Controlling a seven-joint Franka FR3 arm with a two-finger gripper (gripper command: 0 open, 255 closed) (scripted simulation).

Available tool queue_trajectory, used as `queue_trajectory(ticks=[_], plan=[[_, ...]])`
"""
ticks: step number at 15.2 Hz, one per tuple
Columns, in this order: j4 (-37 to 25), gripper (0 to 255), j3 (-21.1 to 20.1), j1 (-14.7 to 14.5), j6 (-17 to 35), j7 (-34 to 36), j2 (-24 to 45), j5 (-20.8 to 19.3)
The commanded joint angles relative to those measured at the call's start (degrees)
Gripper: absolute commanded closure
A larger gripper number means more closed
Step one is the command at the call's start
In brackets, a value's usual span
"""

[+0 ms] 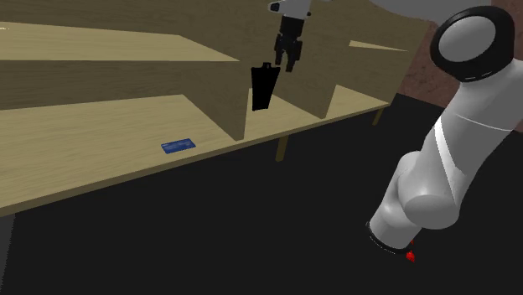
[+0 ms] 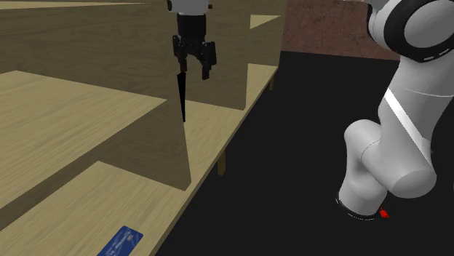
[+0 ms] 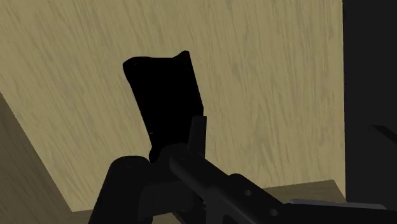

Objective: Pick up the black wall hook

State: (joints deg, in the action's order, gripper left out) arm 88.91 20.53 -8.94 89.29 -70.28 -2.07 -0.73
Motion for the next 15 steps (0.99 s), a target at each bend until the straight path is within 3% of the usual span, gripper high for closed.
queue_trajectory(ticks=[1, 5, 6, 13, 15], plan=[[-6.91, 0, 0.70, 0.36, -1.83, -6.12, 5.56, 2.10], [-24.91, 0, 0.65, 3.20, -7.88, -16.63, 18.58, 7.02], [-25.64, 0, 0.47, 3.45, -8.14, -16.91, 19.05, 7.15], [-14.61, 0, 0.22, 2.03, -0.45, -16.51, 15.54, 5.75], [-14.60, 0, 0.21, 2.04, -0.45, -16.50, 15.53, 5.75]])
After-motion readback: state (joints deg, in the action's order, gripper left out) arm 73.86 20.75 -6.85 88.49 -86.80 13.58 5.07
